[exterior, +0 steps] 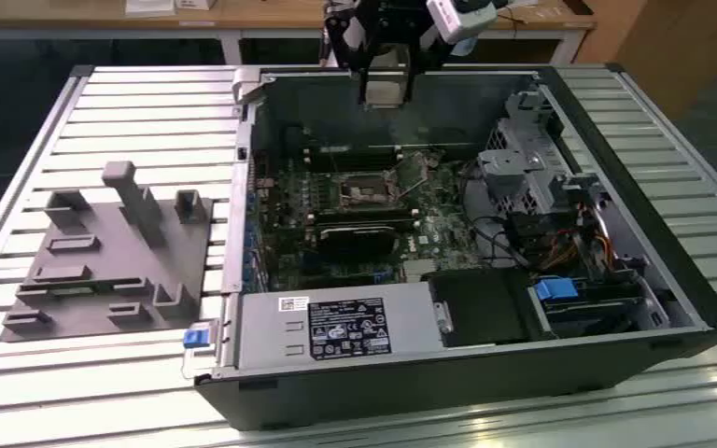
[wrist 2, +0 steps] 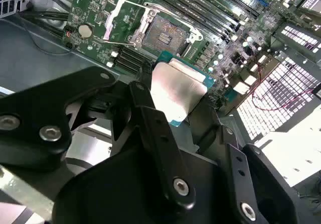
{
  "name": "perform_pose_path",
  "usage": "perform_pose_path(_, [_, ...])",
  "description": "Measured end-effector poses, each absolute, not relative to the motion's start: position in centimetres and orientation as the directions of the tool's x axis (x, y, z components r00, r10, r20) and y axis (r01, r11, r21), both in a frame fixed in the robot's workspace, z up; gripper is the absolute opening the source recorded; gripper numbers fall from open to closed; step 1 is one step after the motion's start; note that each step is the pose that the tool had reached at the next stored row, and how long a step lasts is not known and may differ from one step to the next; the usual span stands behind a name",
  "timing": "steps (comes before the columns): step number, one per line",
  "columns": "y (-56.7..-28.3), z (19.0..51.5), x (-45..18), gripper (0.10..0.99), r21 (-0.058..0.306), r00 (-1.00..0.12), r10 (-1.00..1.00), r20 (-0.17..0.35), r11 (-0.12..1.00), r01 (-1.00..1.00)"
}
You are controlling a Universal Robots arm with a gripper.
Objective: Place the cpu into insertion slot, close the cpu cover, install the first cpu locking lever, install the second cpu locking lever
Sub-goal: 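Place the cpu into insertion slot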
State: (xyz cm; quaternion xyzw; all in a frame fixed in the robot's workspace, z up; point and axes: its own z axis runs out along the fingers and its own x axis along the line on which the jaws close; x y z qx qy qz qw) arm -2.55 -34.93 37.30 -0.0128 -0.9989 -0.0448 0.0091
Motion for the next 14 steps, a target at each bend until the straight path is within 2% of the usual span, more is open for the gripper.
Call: perform_pose_path(14, [-34.93, 37.29, -2.56, 0.537, 0.089, -0.999, 0.043, 0.019, 0.995, 0.044])
